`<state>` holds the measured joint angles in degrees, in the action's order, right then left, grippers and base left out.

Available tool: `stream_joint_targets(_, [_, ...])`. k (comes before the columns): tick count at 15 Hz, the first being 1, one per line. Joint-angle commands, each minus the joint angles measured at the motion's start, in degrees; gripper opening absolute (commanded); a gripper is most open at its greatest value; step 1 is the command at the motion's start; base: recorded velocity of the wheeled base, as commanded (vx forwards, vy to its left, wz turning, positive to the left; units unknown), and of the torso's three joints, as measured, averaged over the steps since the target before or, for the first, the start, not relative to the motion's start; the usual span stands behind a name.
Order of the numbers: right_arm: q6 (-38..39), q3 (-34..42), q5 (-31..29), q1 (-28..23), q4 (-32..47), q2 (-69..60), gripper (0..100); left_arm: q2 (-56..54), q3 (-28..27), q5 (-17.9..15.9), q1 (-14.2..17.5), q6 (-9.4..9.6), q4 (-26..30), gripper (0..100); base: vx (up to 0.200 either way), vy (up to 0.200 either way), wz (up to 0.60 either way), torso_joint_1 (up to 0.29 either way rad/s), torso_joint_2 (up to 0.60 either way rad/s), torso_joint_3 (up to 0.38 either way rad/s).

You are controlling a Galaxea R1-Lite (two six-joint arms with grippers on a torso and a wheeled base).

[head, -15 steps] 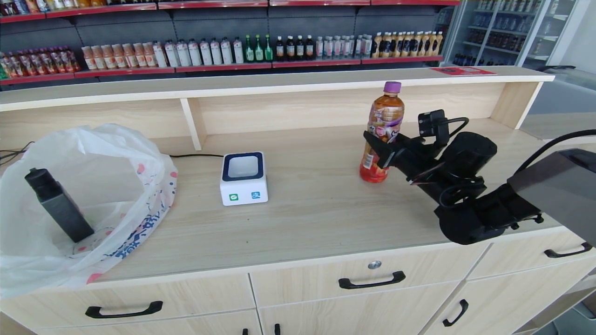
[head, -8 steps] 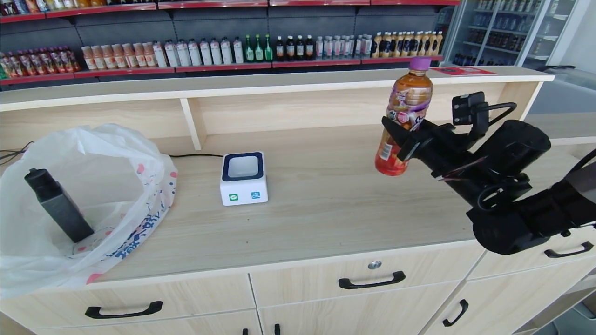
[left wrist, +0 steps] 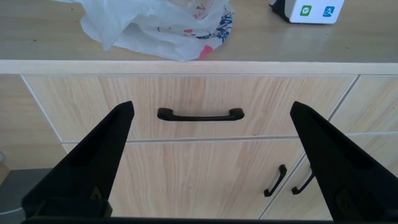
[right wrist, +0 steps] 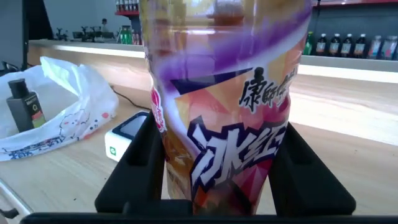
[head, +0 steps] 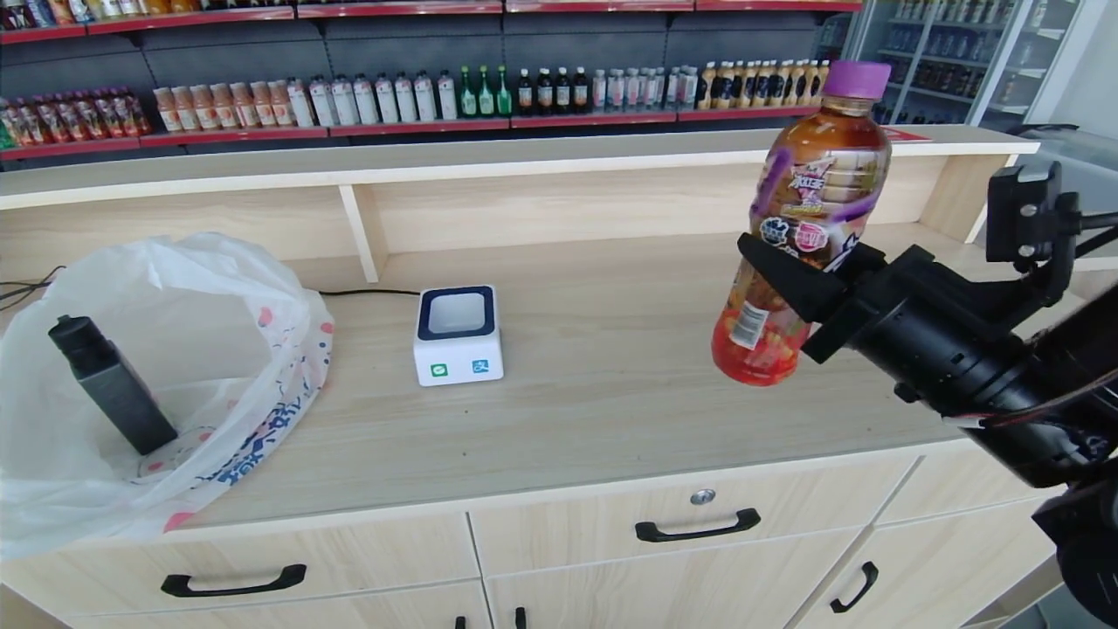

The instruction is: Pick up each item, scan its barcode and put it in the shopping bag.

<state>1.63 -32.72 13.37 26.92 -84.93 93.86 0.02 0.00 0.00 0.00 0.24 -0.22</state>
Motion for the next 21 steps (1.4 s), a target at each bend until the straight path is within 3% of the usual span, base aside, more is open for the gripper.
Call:
stream_joint_targets(1, [1.6, 2.8, 0.2, 10.2, -3.2, -3.4, 0, 0.1, 0.0, 0.0, 0.1, 0.02, 0.0, 100, 0.000, 0.000, 0.00, 0.000, 0.00, 0.000])
stream_joint_targets(4, [6.1, 2.4, 0.2, 16.8, -5.1, -3.7, 0, 0.1, 0.0, 0.0, 0.1, 0.02, 0.0, 100, 0.000, 0.000, 0.00, 0.000, 0.00, 0.000])
stream_joint_targets(7, [16.3, 4.2, 0.2, 23.2, -5.1, -4.9, 0, 0.1, 0.0, 0.0, 0.1, 0.02, 0.0, 100, 0.000, 0.000, 0.00, 0.000, 0.00, 0.000])
stream_joint_targets(11, [23.1, -1.8, 0.3, 25.5, -5.1, -3.0, 0, 0.1, 0.0, 0.0, 0.0, 0.02, 0.0, 100, 0.000, 0.000, 0.00, 0.000, 0.00, 0.000])
stream_joint_targets(15, [26.0, -3.4, 0.5, 31.7, -5.1, -1.4, 0, 0.1, 0.0, 0.0, 0.1, 0.02, 0.0, 100, 0.000, 0.000, 0.00, 0.000, 0.00, 0.000])
stream_joint_targets(21, [32.8, -2.9, 0.4, 30.9, -5.1, -1.7, 0, 0.1, 0.0, 0.0, 0.1, 0.02, 0.0, 100, 0.000, 0.000, 0.00, 0.000, 0.00, 0.000])
